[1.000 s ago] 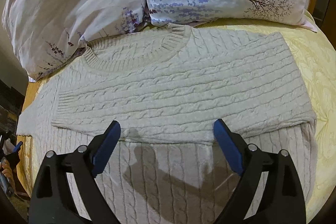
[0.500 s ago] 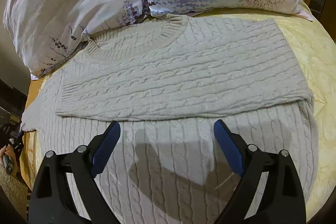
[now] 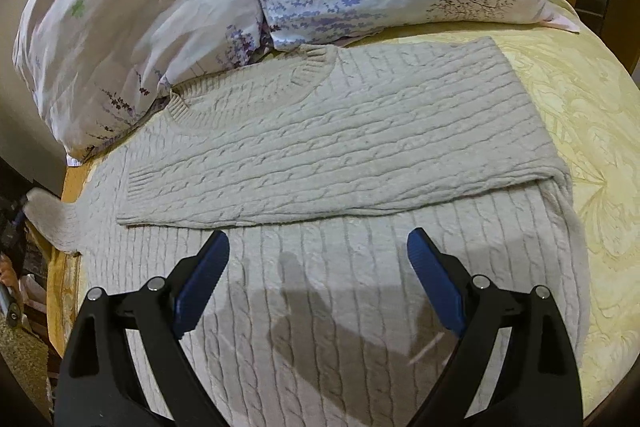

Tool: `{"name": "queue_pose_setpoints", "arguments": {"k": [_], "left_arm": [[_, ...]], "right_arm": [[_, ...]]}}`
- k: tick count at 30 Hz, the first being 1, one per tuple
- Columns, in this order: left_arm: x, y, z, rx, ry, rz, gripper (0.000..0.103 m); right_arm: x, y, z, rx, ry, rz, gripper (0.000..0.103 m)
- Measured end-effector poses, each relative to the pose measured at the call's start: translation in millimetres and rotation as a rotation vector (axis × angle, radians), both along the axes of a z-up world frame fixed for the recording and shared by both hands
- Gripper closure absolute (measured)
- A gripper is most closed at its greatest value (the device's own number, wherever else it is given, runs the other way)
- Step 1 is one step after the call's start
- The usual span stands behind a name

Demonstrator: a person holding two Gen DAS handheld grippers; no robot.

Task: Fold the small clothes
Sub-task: 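Grasp the other sleeve with the left gripper and lift it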

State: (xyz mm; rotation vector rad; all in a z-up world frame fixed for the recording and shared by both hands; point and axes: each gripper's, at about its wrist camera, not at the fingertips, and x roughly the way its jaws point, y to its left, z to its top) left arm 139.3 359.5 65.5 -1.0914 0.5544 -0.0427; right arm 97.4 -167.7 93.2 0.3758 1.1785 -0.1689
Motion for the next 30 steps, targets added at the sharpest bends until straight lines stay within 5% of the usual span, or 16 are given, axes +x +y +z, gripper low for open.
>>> {"name": "queue_pose_setpoints", "arguments": {"k": [9, 12, 20, 22, 26, 30], "left_arm": [[40, -158, 33, 0.065, -0.119, -0.364, 0.097], [47, -209, 16, 0.064, -0.077, -0.461, 0.097], [47, -326, -59, 0.216, 0.160, -0.692, 0.095], [46, -328, -67, 0.202, 0.202, -0.706, 0.080], [37, -313, -54, 0.168, 0.176, -0.715, 0.030], [24, -276, -25, 0.173, 0.094, -0.661, 0.025]], "right_arm": [[-18, -18, 9, -0.001, -0.019, -0.038, 0.013], [-27, -27, 9, -0.005, -0.015, -0.057, 0.013], [-41, -46, 9, -0.016, 0.001, -0.078, 0.013], [-39, -47, 12, -0.016, -0.006, -0.070, 0.013], [-19, -32, 26, -0.002, -0.063, 0.006, 0.015], [14, 5, 40, 0.026, -0.134, 0.149, 0.023]]}}
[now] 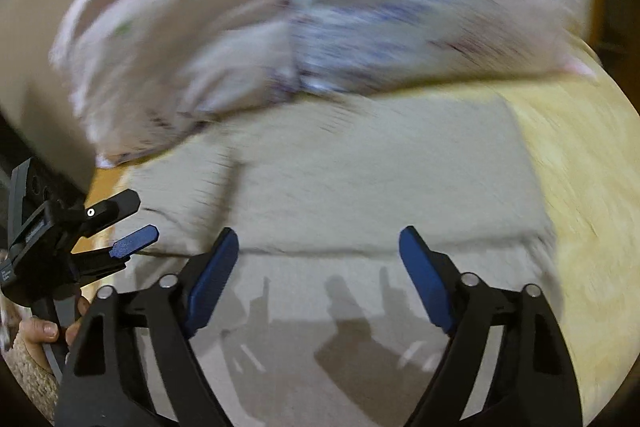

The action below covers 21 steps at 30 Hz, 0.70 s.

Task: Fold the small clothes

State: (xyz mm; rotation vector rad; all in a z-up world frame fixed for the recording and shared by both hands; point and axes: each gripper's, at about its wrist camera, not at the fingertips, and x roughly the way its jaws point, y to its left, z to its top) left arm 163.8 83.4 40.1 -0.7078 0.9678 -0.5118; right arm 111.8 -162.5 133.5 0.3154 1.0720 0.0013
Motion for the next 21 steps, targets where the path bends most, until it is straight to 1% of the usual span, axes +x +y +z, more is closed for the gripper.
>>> {"name": "queue_pose_setpoints", "arguments": {"k": [2, 3, 4, 5, 6, 7, 9, 12, 13, 14, 15, 16, 17, 18, 19, 20, 21], "left_arm": [[-8, 38, 5, -0.004, -0.022, 0.094, 0.025], [-8, 53, 3, -0.011, -0.015, 0.133, 0.026], [-7, 72, -3, -0.022, 0.011, 0.181, 0.027], [-5, 85, -8, -0.041, 0.035, 0.212, 0.028], [-6, 97, -14, -0.070, 0.053, 0.239, 0.029], [-5, 103, -19, -0.082, 0.065, 0.256, 0.029], [-4, 113, -28, -0.094, 0.095, 0.274, 0.029], [2, 108, -45, -0.103, 0.155, 0.273, 0.032], [0, 108, -47, -0.096, 0.150, 0.274, 0.033], [-1, 109, -46, -0.089, 0.145, 0.273, 0.033], [-2, 110, -45, -0.079, 0.145, 0.269, 0.033], [-3, 109, -46, -0.073, 0.145, 0.263, 0.033], [-3, 108, -46, -0.067, 0.145, 0.258, 0.033], [-2, 108, -46, -0.064, 0.147, 0.256, 0.033], [0, 105, -47, -0.062, 0.148, 0.255, 0.033], [0, 105, -47, -0.060, 0.149, 0.254, 0.033], [1, 103, -47, -0.057, 0.149, 0.253, 0.033]], "right_arm": [[18, 28, 4, -0.004, -0.022, 0.088, 0.027], [25, 41, 5, -0.010, -0.030, 0.131, 0.028], [32, 55, 5, -0.021, -0.035, 0.176, 0.031], [43, 78, 3, -0.046, -0.040, 0.249, 0.032], [48, 91, 2, -0.061, -0.040, 0.287, 0.033], [57, 113, -2, -0.093, -0.041, 0.355, 0.034], [64, 140, -9, -0.137, -0.037, 0.428, 0.035], [74, 177, -27, -0.228, -0.013, 0.532, 0.035], [74, 183, -32, -0.252, -0.008, 0.548, 0.035], [76, 189, -40, -0.299, 0.005, 0.566, 0.036], [77, 192, -46, -0.334, 0.020, 0.574, 0.038], [77, 194, -53, -0.365, 0.037, 0.579, 0.048], [77, 194, -58, -0.398, 0.048, 0.574, 0.065], [79, 192, -60, -0.412, 0.044, 0.560, 0.074], [79, 185, -57, -0.400, 0.031, 0.522, 0.087], [79, 176, -54, -0.376, 0.022, 0.486, 0.093], [80, 165, -49, -0.346, 0.009, 0.435, 0.093]]}}
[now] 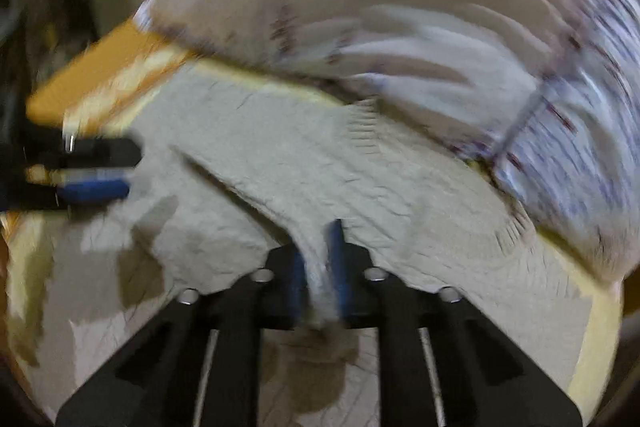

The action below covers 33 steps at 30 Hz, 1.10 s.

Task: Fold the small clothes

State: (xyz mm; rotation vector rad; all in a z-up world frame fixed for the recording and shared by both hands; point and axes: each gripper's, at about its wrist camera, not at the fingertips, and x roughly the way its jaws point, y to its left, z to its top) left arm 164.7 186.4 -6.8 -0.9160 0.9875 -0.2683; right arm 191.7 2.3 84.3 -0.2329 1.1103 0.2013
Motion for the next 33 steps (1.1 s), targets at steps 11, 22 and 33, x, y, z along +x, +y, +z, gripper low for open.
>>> {"name": "queue_pose_setpoints", "arguments": {"k": [11, 22, 33], "left_arm": [[3, -9, 3, 0.064, -0.002, -0.048, 0.033], [4, -7, 3, 0.055, -0.001, -0.051, 0.033], [-6, -14, 18, 0.053, -0.058, -0.086, 0.032]], "right_arm": [[-64, -162, -17, 0.468, 0.049, -0.675, 0.087], [-62, -216, -18, 0.555, 0.017, -0.864, 0.076], [-67, -246, 4, 0.419, -0.091, -0.850, 0.096]]}}
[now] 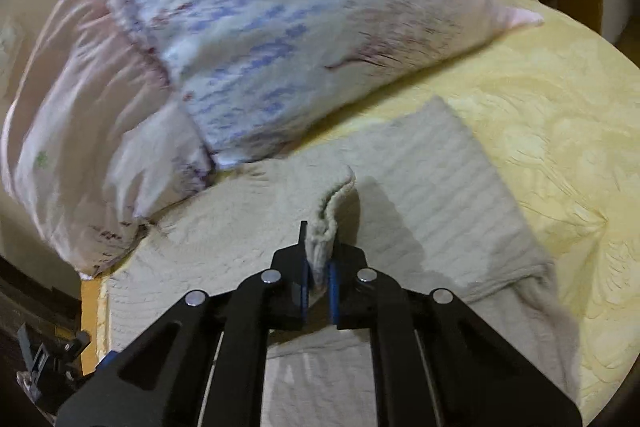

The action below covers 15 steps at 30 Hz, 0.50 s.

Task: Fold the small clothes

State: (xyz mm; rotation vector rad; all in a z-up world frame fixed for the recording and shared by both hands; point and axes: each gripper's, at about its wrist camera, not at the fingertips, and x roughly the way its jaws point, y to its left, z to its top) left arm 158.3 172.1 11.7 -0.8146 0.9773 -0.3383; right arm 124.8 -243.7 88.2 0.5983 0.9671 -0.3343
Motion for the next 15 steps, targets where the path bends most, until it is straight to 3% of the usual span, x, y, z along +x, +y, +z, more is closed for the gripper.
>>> {"name": "queue_pose_setpoints", "arguments": {"k": [4, 6, 8, 9, 15], "left_arm": [[-9, -5, 4, 0.047, -0.006, -0.017, 0.033], [-15, -5, 5, 0.069, -0.002, -0.025, 0.033], [-24, -1, 7, 0.089, -0.005, -0.028, 0.033], [-31, 2, 9, 0.097, -0.008, -0.028, 0.033], [-68, 24, 5, 0.108, 0.017, -0.037, 0.034]], "right_arm": [[-3, -13, -26, -0.001, 0.126, -0.018, 0.091], [-7, -16, -25, 0.009, 0.118, -0.003, 0.082], [-15, -22, -13, 0.012, 0.108, 0.003, 0.040], [-19, -25, -7, 0.015, 0.092, 0.005, 0.035], [-73, -63, 19, 0.122, 0.079, 0.048, 0.033]]}}
